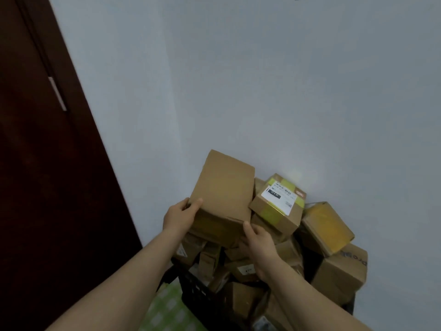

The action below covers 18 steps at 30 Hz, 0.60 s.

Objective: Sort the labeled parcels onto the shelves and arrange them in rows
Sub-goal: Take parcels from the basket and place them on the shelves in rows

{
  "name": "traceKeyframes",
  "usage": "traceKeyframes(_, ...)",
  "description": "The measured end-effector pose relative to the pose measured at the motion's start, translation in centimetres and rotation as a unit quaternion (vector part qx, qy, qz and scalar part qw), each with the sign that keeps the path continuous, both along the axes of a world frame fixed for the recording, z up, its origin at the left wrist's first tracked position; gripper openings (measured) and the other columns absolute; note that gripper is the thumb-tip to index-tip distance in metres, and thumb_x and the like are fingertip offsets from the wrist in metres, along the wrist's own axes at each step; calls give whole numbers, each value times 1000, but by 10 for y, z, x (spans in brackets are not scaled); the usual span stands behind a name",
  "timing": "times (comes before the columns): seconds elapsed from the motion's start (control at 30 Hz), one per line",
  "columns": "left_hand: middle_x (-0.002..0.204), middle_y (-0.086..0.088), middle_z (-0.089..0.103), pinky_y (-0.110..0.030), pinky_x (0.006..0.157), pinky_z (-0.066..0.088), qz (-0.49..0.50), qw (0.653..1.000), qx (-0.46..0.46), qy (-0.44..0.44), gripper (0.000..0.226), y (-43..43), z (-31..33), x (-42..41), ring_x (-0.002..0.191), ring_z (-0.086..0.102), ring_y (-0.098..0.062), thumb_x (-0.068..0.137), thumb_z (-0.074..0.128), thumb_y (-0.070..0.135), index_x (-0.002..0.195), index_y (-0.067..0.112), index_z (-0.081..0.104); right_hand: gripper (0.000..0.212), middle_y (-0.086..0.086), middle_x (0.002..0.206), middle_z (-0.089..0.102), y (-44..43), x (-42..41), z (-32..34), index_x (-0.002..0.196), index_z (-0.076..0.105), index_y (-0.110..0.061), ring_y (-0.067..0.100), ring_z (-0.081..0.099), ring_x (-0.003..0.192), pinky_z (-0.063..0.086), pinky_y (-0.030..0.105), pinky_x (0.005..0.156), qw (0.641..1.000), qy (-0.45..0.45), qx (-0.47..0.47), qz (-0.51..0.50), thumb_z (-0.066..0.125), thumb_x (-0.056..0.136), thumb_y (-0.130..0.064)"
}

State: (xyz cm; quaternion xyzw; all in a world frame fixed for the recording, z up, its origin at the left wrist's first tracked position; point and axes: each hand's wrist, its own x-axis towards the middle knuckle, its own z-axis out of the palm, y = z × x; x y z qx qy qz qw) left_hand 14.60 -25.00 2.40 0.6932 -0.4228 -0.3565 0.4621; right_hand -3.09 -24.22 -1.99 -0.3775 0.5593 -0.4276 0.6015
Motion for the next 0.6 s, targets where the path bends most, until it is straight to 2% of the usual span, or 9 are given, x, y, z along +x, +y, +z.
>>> traceKeyframes(0.13, 138, -5, 53, -42, 107, 41, 22, 999, -34, 34, 65, 4, 11, 6, 125, 50, -25, 85, 65, 45, 139, 12, 50, 44, 3, 122, 54, -1, 11, 6, 136, 44, -9, 14, 57, 95, 52, 31, 85, 998, 41, -44, -7, 46, 99, -32)
traceKeyframes(0.17, 137, -5, 54, -43, 107, 42, 26, 998, -39, 39, 64, 6, 14, 7, 124, 50, -25, 84, 66, 45, 138, 13, 50, 44, 2, 123, 54, -1, 13, 9, 136, 44, -9, 14, 57, 95, 52, 30, 85, 997, 50, -55, -11, 46, 99, -32)
traceKeyframes(0.23, 136, -5, 55, -42, 106, 42, 42, 997, -47, 48, 62, 9, 19, 8, 122, 51, -25, 86, 65, 43, 137, 12, 52, 45, 3, 128, 54, 1, 17, 15, 135, 44, -11, 18, 55, 108, 50, 37, 94, 995, 65, -75, -18, 47, 98, -35)
traceKeyframes(0.3, 130, -5, 57, -37, 103, 44, 62, 994, -60, 73, 55, 13, 26, 9, 116, 53, -23, 88, 65, 38, 134, 10, 54, 42, 3, 125, 55, 5, 18, 23, 131, 47, -13, 20, 54, 112, 46, 40, 99, 993, 67, -97, -19, 47, 97, -37)
traceKeyframes(0.37, 120, -5, 59, -32, 93, 47, 77, 986, -78, 126, 47, 20, 35, 9, 104, 55, -21, 90, 63, 31, 132, 9, 55, 33, 0, 115, 57, 10, 17, 33, 119, 51, -17, 16, 53, 105, 45, 35, 92, 991, 51, -121, -27, 46, 97, -41)
traceKeyframes(0.43, 113, -4, 62, -32, 87, 48, 86, 976, -94, 179, 40, 31, 40, 13, 97, 57, -19, 93, 60, 27, 128, 9, 57, 31, -1, 105, 59, 16, 16, 46, 103, 55, -17, 13, 53, 95, 41, 31, 81, 990, -9, -137, -40, 49, 94, -46)
traceKeyframes(0.53, 108, -6, 64, -34, 86, 49, 96, 956, -113, 255, 26, 52, 42, 15, 100, 59, -20, 94, 58, 24, 115, 10, 60, 35, 2, 81, 54, 22, 15, 65, 74, 51, -17, 18, 50, 82, 38, 33, 75, 982, -84, -169, -13, 67, 81, -47)
traceKeyframes(0.6, 109, -7, 64, -34, 87, 48, 98, 942, -128, 296, 20, 67, 45, 13, 103, 59, -21, 94, 57, 21, 110, 10, 60, 40, 0, 77, 51, 24, 14, 75, 63, 43, -22, 20, 49, 83, 41, 36, 76, 981, -93, -168, 29, 76, 72, -43)
